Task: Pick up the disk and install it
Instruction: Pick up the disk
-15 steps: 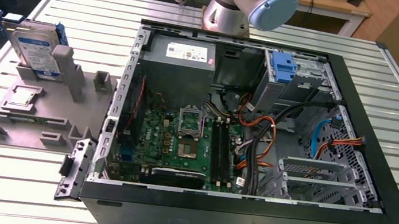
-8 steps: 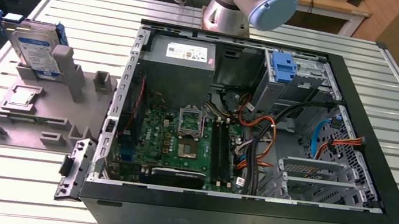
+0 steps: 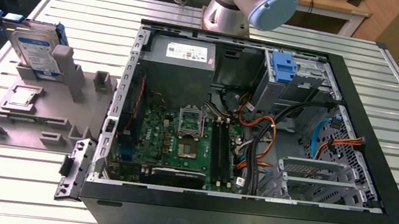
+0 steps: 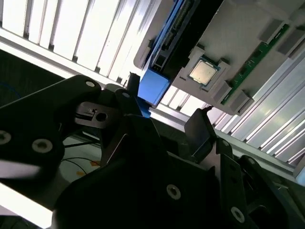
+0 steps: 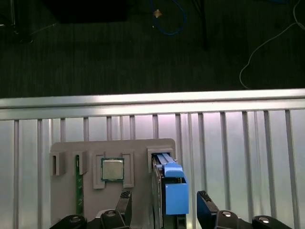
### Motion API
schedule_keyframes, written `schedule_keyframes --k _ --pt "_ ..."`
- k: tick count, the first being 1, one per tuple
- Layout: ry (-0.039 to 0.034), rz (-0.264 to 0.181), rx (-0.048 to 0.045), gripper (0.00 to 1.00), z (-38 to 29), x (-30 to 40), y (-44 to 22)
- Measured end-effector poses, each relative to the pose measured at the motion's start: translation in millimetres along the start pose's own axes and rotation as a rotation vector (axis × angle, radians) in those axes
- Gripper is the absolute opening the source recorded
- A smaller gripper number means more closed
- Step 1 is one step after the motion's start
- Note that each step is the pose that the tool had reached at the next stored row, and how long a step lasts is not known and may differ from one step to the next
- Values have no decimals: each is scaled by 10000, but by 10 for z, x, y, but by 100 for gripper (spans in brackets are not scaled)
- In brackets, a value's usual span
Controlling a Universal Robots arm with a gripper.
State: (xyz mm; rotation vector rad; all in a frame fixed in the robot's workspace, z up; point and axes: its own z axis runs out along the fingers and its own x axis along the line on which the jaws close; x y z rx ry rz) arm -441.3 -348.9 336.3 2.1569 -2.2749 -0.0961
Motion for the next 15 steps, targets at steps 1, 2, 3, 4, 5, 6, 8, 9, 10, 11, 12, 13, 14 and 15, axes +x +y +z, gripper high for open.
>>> schedule_keyframes --k 1,2,3,4,5,6,8,9,10,11,12,13,14,15 --pt "-4 0 -1 65 14 -3 0" --pt "-8 1 -1 65 29 -7 -1" --pt "-12 0 -1 65 44 -10 -1" --pt "-17 0 -2 65 59 -12 -2" --pt "-23 0 -3 65 75 -15 -2" --pt "-30 -1 -3 65 91 -21 -3" --pt "-51 -2 -4 65 123 -32 -4" --pt "-67 -4 -5 65 139 -34 -5" --pt "-79 -5 -4 65 158 -36 -6" --pt "-88 -4 -5 65 176 -39 -6" --pt "-98 -5 -6 65 194 -40 -6" --pt "-103 -6 -6 65 213 -40 -8" --pt "-104 -5 -7 65 230 -41 -8" --pt "-106 -5 -6 65 249 -42 -9"
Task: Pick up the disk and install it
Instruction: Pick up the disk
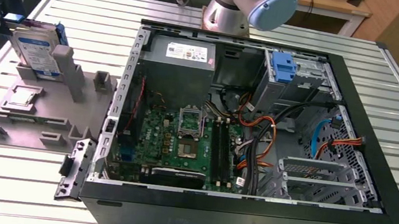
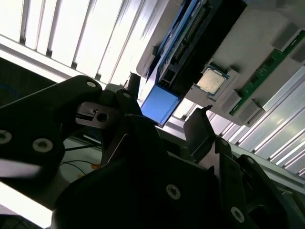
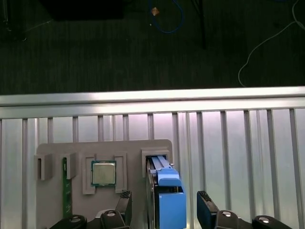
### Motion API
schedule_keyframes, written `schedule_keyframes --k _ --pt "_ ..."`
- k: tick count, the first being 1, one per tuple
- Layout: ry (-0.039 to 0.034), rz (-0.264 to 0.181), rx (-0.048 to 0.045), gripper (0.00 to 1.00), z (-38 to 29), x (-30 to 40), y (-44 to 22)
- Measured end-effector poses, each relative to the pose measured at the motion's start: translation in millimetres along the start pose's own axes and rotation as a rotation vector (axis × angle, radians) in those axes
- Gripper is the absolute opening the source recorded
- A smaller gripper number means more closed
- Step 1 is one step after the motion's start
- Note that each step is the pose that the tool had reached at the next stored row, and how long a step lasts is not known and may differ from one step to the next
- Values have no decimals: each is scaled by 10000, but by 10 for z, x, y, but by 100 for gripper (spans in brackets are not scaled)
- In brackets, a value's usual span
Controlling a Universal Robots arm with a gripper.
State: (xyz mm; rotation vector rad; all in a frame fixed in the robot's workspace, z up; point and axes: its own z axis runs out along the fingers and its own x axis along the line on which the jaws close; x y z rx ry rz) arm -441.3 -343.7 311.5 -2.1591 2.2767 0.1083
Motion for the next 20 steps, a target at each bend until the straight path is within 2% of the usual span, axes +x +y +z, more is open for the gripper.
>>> schedule_keyframes --k 2,3,9,10,14,20 --pt "-1 -1 1 63 37 1 -2" --pt "-1 -1 1 56 54 2 -3" --pt "-18 -1 -1 55 140 2 -7" --pt "-23 -2 -1 48 150 1 -7" --pt "-70 -3 -5 48 172 -3 -7" --pt "-76 -4 -4 48 175 -2 -8"
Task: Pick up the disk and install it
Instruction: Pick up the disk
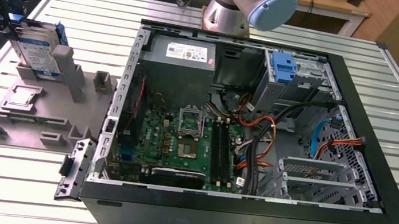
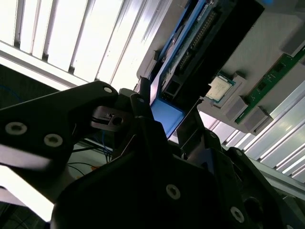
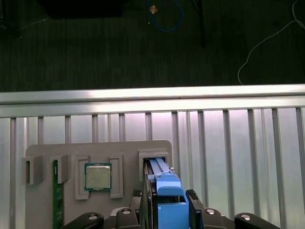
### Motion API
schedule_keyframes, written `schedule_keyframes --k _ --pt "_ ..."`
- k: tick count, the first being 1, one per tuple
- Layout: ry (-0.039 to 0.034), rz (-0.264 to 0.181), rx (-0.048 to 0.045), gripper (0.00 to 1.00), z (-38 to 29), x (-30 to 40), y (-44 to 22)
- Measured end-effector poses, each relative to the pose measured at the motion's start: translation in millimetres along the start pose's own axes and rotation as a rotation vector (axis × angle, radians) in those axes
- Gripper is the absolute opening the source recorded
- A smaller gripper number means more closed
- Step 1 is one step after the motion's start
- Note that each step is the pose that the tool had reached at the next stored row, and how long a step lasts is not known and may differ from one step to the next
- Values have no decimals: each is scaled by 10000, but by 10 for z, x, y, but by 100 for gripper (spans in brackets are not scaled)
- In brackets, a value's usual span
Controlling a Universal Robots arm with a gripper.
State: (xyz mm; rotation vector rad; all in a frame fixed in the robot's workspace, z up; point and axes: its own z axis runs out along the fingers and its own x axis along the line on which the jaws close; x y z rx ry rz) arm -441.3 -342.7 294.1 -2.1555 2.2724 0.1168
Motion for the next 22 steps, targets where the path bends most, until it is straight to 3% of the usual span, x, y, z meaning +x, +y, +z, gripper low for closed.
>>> schedule_keyframes --k 5,6,22 --pt "1 0 -1 47 1 0 0" --pt "1 0 -1 40 2 0 0" --pt "4 0 2 38 58 3 -2"
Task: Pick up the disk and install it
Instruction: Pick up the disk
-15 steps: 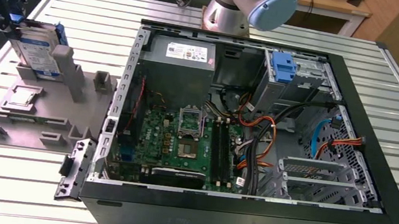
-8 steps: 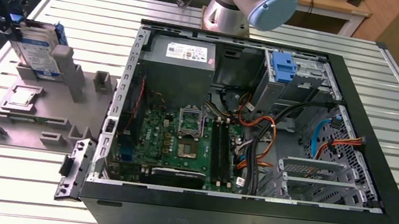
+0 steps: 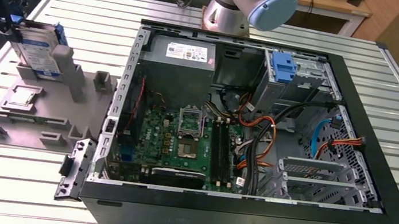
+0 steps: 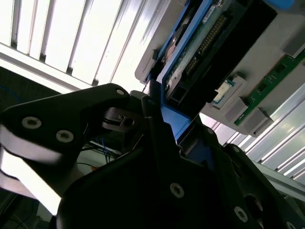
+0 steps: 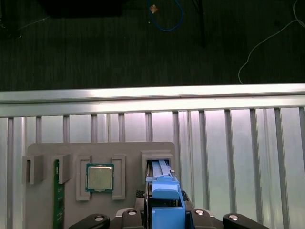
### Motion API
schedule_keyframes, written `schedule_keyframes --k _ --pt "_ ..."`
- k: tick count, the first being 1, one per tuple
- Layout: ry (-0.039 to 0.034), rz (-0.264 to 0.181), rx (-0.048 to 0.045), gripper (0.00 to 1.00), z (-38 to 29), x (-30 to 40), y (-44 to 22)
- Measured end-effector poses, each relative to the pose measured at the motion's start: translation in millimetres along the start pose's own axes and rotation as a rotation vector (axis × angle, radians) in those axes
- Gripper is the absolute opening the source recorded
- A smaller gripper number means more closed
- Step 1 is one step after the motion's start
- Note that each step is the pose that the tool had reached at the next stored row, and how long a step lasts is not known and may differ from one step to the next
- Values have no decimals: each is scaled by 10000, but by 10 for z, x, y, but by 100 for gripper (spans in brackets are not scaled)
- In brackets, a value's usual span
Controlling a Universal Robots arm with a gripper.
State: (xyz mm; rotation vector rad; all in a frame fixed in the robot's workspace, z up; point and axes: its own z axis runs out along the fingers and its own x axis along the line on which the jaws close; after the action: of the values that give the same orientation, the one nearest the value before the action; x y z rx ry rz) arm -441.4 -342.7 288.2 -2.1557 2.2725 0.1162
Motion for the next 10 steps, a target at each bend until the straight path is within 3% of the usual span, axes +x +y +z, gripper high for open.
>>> schedule_keyframes --k 10 --pt "1 0 -1 37 2 0 0"
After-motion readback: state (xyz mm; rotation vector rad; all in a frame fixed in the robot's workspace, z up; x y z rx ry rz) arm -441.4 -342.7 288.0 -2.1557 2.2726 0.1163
